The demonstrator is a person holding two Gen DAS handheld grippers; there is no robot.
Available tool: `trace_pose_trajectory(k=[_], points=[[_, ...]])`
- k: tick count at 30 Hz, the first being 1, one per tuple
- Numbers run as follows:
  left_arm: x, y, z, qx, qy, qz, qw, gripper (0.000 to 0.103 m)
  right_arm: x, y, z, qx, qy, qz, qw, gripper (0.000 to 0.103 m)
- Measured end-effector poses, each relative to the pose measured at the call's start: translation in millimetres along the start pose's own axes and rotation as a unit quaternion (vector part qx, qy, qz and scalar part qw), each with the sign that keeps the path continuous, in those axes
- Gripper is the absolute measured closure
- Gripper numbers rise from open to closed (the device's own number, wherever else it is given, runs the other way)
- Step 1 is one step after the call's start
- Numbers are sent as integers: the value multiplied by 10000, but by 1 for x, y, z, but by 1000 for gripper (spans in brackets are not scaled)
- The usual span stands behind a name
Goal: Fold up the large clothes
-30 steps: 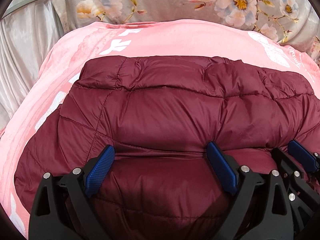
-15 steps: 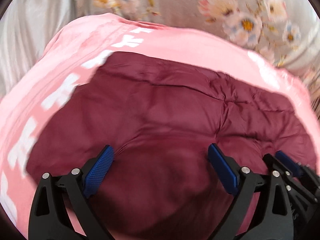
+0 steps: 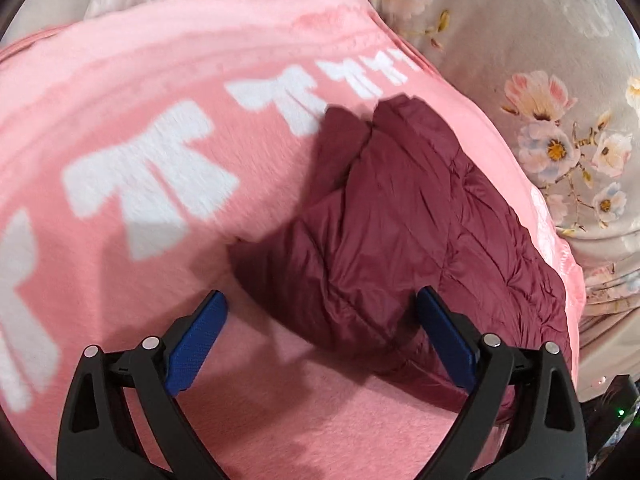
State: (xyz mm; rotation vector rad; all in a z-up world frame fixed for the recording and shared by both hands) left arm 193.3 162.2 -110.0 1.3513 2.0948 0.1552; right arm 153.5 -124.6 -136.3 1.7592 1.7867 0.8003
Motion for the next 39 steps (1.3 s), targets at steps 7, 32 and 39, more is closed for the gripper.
trace_pose_trajectory(k=[7, 32, 39], points=[[-38, 0, 15, 146, -326, 312, 9989, 31, 1, -3, 3, -38, -61, -52, 10000, 68], [-299, -63, -103, -369, -1953, 2962, 9342, 87, -37, -35, -58, 128, 652, 849, 9942, 102], [-365, -169, -15, 733, -1714, 3561, 9157, 87, -130, -67, -107, 217, -533, 1272, 9902, 102]])
Point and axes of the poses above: each gripper's, at about its wrist camera, not at the fingertips, and z roughly the way its jaws point, x to its left, y to its top, the point moved 9 cm from there along z, roughly the way its jaws point, and after that the axes turned 5 degrees about -z, right-handed, at the moved point
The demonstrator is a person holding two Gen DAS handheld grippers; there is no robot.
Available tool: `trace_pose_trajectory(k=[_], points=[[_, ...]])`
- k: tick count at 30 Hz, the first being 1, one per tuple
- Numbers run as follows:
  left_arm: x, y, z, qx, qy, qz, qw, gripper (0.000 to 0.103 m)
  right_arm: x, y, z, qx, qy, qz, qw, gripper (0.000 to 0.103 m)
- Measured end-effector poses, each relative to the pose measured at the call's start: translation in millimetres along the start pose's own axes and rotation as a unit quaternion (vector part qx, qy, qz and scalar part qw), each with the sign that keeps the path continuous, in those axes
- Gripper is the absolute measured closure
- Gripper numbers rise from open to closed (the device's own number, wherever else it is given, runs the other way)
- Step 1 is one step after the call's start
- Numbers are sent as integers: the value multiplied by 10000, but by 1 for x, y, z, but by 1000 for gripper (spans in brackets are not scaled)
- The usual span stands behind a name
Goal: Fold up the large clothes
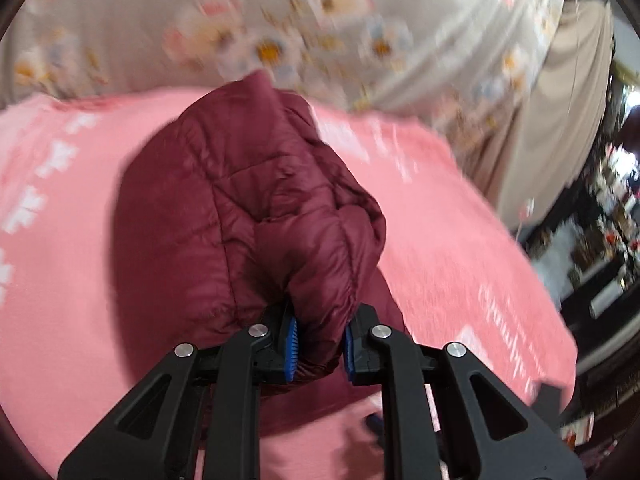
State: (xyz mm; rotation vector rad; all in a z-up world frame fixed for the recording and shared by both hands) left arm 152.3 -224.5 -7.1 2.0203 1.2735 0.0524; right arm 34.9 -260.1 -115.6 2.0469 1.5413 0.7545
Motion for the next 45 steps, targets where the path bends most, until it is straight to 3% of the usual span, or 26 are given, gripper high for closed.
trace_pose_trajectory(k=[3, 7, 9, 11, 13, 14, 16, 17, 19, 21, 25, 30, 32, 34, 36, 41, 45], points=[[-8, -38, 55, 653, 104, -13, 9978, 87, -38, -7, -8, 43, -288, 282, 9992, 102], [-14, -56, 67, 719, 378, 95, 9967, 86, -69, -7, -19, -39, -453, 494, 9977, 98], [-19, -49, 51, 829, 48, -76, 9965, 78, -75, 3, -23, -114, -458, 495, 9977, 97], [-23, -33, 20, 678, -469, -293, 9962, 51, -76, 24, -31, -275, -365, 471, 9978, 95], [-19, -11, -15, 221, -724, -481, 9960, 33, -77, 55, -38, -540, -172, 471, 9973, 88], [-11, 6, -41, -197, -695, -560, 9958, 33, -73, 75, -44, -714, -9, 487, 9963, 84], [13, 30, -71, -719, -317, -653, 9948, 32, -65, 108, -47, -935, 242, 473, 9942, 52], [27, 37, -79, -881, -45, -707, 9936, 32, -55, 130, -47, -1050, 398, 411, 9928, 46], [63, 54, -89, -1129, 646, -866, 9877, 32, -42, 158, -41, -1128, 522, 314, 9917, 42], [102, 64, -86, -1136, 1154, -1171, 9798, 33, -29, 188, -21, -992, 638, 340, 9924, 38], [149, 69, -73, -1038, 1657, -1527, 9687, 33, -32, 218, 36, -482, 559, 1055, 9917, 37], [171, 74, -51, -840, 1690, -1649, 9681, 33, -38, 211, 106, 459, 553, 1676, 9832, 37], [168, 75, -37, -718, 1641, -1660, 9697, 33, -39, 204, 124, 689, 463, 1646, 9829, 53], [160, 76, -21, -585, 1572, -1589, 9729, 33, -41, 199, 124, 627, 513, 1556, 9845, 89], [153, 78, -10, -502, 1476, -1514, 9761, 33, -44, 200, 112, 395, 585, 1461, 9868, 98], [123, 92, 18, -399, 1372, -1237, 9820, 33, -68, 203, 75, -247, 141, 1123, 9933, 100], [103, 91, 68, -20, 1408, -1096, 9840, 33, -82, 195, 91, -61, -8, 1128, 9936, 100]])
Point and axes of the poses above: each gripper's, at about its wrist camera, not at the fingertips, and z roughly the way its jaws point, x to its left, y to its top, the point moved 9 cm from there along z, roughly the way its jaws point, and after that the axes turned 5 degrees about -z, right-handed, at the moved point
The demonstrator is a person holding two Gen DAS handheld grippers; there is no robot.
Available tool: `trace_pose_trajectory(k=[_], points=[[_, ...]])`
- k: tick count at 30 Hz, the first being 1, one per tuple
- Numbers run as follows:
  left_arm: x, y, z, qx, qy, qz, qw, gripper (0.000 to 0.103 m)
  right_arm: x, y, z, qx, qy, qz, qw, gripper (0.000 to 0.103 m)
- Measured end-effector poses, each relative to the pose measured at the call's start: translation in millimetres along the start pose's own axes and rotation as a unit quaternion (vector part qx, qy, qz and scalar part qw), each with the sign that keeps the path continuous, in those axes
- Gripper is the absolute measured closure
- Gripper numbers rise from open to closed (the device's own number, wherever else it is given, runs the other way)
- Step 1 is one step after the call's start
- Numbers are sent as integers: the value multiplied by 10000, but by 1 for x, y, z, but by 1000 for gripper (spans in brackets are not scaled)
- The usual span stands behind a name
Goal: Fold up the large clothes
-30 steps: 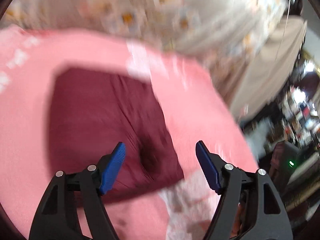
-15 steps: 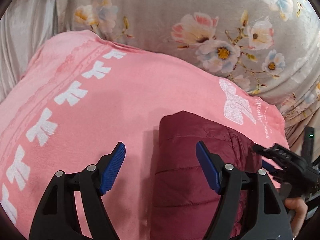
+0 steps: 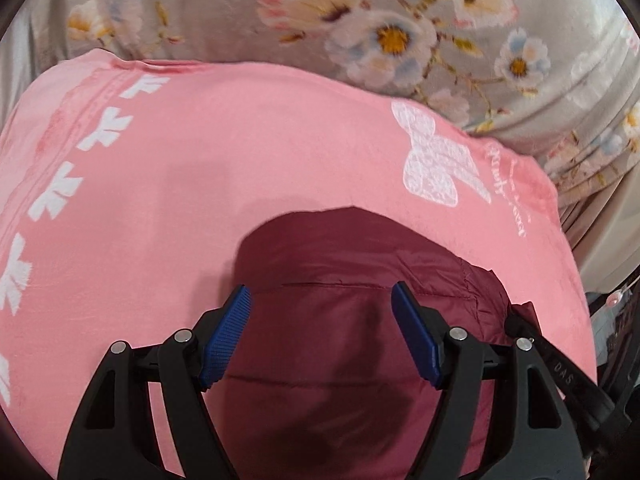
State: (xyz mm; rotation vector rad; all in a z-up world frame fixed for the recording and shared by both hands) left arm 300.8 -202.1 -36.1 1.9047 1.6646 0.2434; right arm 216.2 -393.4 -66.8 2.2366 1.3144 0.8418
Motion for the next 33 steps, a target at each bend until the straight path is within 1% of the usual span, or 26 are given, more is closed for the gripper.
trace_pose_trajectory(k=[4, 6, 11, 16, 20, 26, 33], points=[[-10, -10, 30, 160, 229, 120, 9995, 31, -10, -5, 13, -37, -439, -258, 9987, 100], [-10, -14, 39, 85, 335, 172, 9993, 30, -15, -9, 21, -18, -499, -304, 9983, 99], [-8, -20, 53, -122, 504, 235, 9984, 19, -21, -16, 39, -70, -623, -433, 9971, 97], [-6, -21, 63, -257, 540, 246, 9979, 13, -24, -20, 48, -141, -573, -443, 9973, 97], [-7, -23, 68, -393, 635, 363, 9965, 9, -25, -23, 52, -253, -553, -439, 9972, 97], [-9, -24, 72, -541, 734, 444, 9948, 6, -25, -23, 52, -377, -568, -457, 9966, 97], [-11, -25, 76, -614, 796, 499, 9937, 5, -25, -24, 53, -444, -531, -408, 9968, 97]])
Point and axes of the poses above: each gripper's, at about its wrist camera, not at the fingertips, and z roughly the way its jaws point, x to its left, y to its top, the point moved 9 cm from there along z, roughly the way its jaws point, and after that the axes turned 5 degrees about -z, right-handed, at the moved point
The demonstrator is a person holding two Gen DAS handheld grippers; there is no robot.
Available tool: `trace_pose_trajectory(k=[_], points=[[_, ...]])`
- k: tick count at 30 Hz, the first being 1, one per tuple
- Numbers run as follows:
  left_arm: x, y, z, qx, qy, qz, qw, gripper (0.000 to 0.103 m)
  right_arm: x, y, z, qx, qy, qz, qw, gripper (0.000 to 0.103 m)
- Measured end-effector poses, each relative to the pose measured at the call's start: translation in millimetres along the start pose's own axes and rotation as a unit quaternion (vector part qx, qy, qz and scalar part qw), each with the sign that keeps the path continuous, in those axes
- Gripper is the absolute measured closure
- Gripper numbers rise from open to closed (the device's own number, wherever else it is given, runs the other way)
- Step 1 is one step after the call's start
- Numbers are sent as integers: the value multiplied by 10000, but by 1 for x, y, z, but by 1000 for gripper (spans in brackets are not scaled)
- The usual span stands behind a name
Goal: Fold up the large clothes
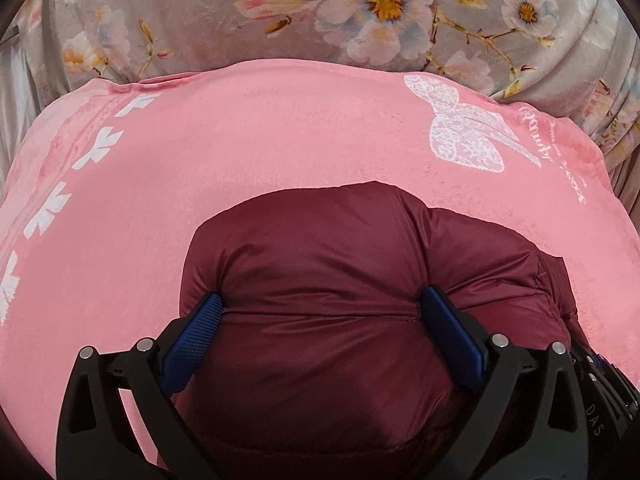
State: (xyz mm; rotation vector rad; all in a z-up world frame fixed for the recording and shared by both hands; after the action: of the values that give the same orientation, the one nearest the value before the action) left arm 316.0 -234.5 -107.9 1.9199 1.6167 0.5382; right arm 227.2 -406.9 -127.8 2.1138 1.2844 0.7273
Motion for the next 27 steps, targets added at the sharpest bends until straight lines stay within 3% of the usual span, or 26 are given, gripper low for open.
trace_pose_trajectory(k=[8, 11, 13, 16, 21, 24, 27], points=[[-1, -1, 2, 73, -19, 18, 10000, 5, 0, 1, 1, 23, 58, -20, 10000, 94], [2, -3, -3, 299, -147, 72, 9994, 5, -2, 2, -3, 263, 231, -181, 9992, 94], [9, -6, -19, 472, -267, 88, 9985, 5, -6, 3, -22, 350, 41, -398, 9986, 79], [17, -11, -55, 478, -397, 190, 9979, 5, -7, 0, -66, 209, 46, -632, 9978, 79], [27, -35, -106, 396, -385, 464, 9974, 5, 7, -27, -113, 265, 387, -1057, 9933, 79], [34, -53, -114, 539, -324, 460, 9970, 5, 18, -51, -121, 459, 685, -1147, 9900, 79], [44, -71, -115, 653, -175, 460, 9966, 6, 21, -71, -118, 607, 682, -1261, 9878, 79]])
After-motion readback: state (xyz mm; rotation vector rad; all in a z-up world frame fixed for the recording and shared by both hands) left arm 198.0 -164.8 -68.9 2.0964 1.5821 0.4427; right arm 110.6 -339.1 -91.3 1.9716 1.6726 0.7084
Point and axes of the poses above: each gripper's, at about its wrist camera, not at the fingertips, and z roughly the way its jaws point, x to its left, y to its top, the point moved 9 cm from there along z, roughly the way its jaws point, and after that the axes turned 5 degrees about -z, right-handed, at the moved point
